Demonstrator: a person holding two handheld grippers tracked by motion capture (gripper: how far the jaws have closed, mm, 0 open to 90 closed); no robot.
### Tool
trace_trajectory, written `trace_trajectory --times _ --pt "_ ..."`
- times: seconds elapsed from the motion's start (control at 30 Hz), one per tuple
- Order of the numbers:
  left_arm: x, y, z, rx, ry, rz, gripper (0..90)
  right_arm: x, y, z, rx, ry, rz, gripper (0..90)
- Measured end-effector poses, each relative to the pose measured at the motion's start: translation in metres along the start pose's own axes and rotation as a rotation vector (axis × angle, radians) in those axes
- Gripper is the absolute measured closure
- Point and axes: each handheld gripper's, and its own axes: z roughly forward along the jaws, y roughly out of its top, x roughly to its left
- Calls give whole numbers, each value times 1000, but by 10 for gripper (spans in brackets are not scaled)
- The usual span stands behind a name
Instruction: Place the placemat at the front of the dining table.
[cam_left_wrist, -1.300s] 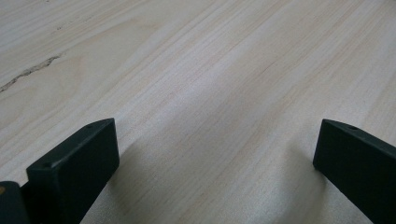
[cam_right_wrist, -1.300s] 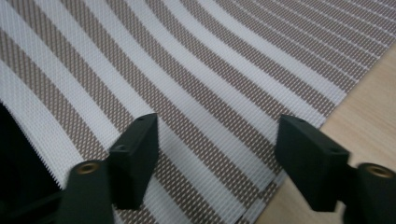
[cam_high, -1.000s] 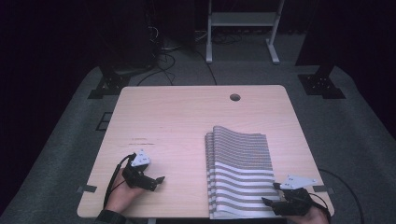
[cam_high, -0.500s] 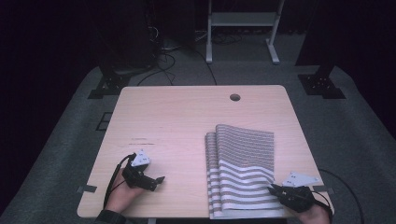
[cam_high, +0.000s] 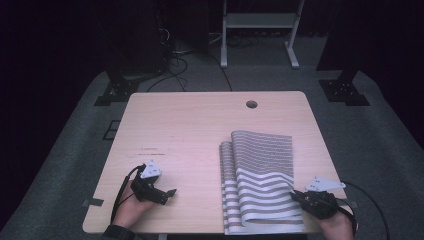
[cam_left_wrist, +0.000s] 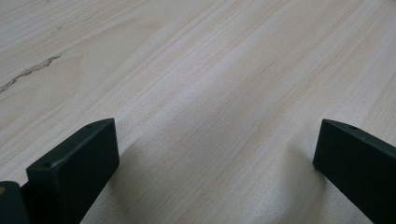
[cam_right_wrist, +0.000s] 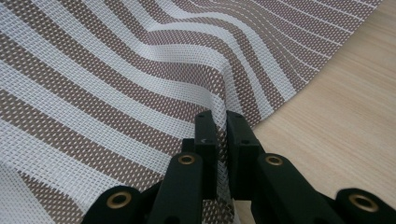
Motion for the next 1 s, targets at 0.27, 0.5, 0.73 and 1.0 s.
trace_trajectory --times 0.27,0.5,0.73,1.0 --pt "0 0 0 0 0 0 0 -11 1 -1 -11 -29 8 841" --pt "0 0 0 0 0 0 0 -20 3 0 -18 -49 19 843" --pt "0 0 0 0 0 0 0 -29 5 3 -22 -55 32 846" --pt "0 0 0 -1 -3 1 0 -35 9 5 -24 -60 36 846"
